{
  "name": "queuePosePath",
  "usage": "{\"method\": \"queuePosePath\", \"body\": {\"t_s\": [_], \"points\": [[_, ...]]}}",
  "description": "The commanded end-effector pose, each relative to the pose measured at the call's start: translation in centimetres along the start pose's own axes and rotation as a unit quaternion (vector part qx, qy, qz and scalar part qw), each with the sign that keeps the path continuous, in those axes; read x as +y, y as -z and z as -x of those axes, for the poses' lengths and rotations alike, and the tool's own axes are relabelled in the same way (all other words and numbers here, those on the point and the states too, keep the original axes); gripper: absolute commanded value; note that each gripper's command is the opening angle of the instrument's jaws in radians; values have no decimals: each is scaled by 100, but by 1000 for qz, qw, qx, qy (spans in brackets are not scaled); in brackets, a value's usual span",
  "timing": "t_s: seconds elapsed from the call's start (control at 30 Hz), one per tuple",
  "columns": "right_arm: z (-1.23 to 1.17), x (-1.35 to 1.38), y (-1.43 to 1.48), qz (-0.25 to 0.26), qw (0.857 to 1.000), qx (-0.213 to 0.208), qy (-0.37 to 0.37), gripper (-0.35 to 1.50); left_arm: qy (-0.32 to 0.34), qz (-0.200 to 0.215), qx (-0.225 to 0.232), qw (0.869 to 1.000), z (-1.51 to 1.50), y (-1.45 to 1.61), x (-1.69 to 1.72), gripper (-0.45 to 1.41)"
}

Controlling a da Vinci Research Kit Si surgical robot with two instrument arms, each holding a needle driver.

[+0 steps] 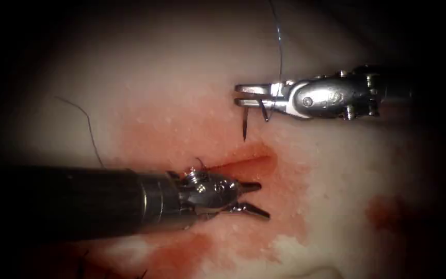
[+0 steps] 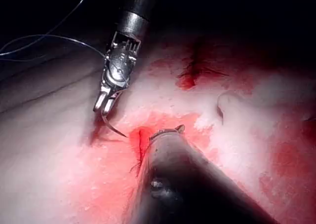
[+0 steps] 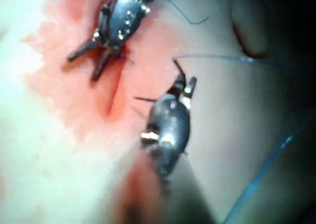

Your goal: Wound Closure

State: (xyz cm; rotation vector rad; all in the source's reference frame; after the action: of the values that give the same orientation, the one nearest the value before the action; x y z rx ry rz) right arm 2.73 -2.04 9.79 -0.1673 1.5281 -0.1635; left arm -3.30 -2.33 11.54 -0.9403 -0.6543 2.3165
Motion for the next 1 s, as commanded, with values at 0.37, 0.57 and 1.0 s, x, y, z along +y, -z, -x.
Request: {"method": "queuePosePath", "body": {"t_s": [0.37,0.57,1.0], "points": [[6,-6,-13,1,999,10,46,-35,-4,2,-4,1000,8,-15,-5,46],[10,-16,-15,-2,999,11,53,-35,-4,2,-4,1000,8,-15,-5,46],[19,-35,-17,-7,996,14,86,-35,-3,4,-4,1000,6,-10,-7,42]]}}
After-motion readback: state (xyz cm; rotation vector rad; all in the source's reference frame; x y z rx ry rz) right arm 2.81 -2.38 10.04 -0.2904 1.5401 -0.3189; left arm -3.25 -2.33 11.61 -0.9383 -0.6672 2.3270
